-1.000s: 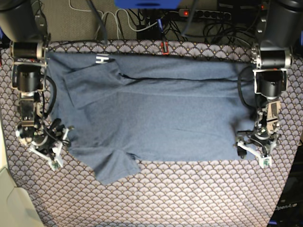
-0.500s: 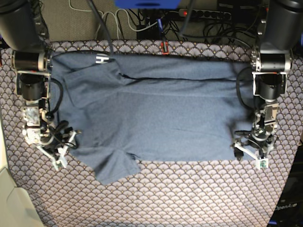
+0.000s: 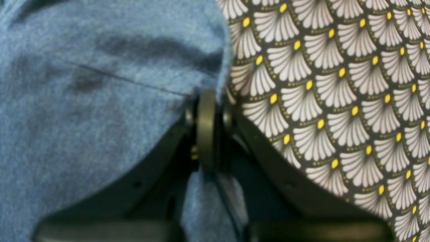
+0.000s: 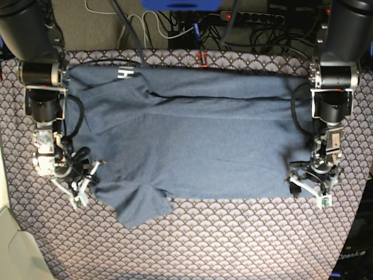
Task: Fold the T-shirt properly
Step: 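Lower both grippers to the hem corners and grasp the hem, then lift the hem with both grippers and fold it over toward the collar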
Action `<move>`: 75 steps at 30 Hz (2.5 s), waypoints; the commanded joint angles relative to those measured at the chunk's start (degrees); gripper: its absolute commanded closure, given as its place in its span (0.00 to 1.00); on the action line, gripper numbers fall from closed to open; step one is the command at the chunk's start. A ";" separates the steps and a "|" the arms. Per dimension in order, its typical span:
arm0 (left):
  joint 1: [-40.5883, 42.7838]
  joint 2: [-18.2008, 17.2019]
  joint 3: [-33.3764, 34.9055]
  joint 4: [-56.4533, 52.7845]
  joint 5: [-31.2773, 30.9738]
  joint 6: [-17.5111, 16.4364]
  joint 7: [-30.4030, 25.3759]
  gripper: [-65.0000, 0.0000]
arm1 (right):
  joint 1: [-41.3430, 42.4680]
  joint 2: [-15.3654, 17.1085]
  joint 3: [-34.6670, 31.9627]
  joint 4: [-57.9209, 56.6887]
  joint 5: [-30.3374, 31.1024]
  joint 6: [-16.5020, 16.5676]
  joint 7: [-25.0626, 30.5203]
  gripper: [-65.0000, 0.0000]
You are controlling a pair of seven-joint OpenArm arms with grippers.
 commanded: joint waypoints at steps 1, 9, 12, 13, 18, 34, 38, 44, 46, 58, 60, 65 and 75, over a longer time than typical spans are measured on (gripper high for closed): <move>-2.07 -0.79 -0.16 0.67 -0.27 0.06 -1.56 0.20 | 1.23 0.78 0.06 0.64 -0.47 -0.34 -0.82 1.00; -1.98 -0.79 -0.24 -1.35 -0.36 0.15 -1.74 0.20 | 1.23 0.87 0.06 0.64 -0.47 -0.34 -0.82 1.00; -2.07 -0.79 -0.33 -5.39 -0.44 0.15 -5.96 0.20 | 1.23 0.87 0.06 0.64 -0.47 -0.34 -0.82 1.00; -2.07 -0.79 -0.33 -6.80 -0.44 0.15 -7.28 0.20 | 1.23 0.87 0.06 0.64 -0.47 -0.34 -0.82 1.00; -2.25 -0.71 -0.33 -9.88 -0.44 0.15 -10.00 0.20 | 0.61 0.78 0.06 0.82 -0.47 -0.34 -0.82 1.00; -2.07 0.88 -0.42 -10.14 -0.53 0.15 -10.09 1.00 | 0.17 0.96 -0.03 1.08 -0.47 -0.08 -0.38 1.00; -2.07 0.88 -0.42 -9.61 -0.53 0.15 -9.92 0.99 | -2.02 0.96 -0.03 6.62 -0.47 0.01 -0.47 1.00; -2.07 0.52 -4.73 -9.53 -0.53 0.15 -9.21 0.99 | -7.30 0.78 0.06 18.22 -0.47 0.01 -2.75 1.00; -2.07 0.35 -6.66 -8.82 -0.53 0.15 -6.93 0.99 | -8.44 0.87 0.06 21.04 -0.47 0.01 -4.86 1.00; 11.12 0.61 -14.57 22.39 -0.36 0.15 11.71 0.99 | -18.55 2.27 0.41 40.99 -0.47 0.01 -12.07 1.00; 13.49 0.79 -16.33 26.69 -0.27 0.15 14.26 0.99 | -20.57 2.36 0.50 43.89 -0.47 0.01 -12.51 1.00; 18.85 0.79 -20.29 36.19 -0.36 0.06 19.36 0.99 | -26.02 3.15 0.50 50.49 -0.47 0.01 -12.69 1.00; 28.26 0.88 -25.21 50.25 -0.36 -0.29 25.87 0.99 | -36.66 3.77 3.40 61.56 -0.39 0.01 -12.69 1.00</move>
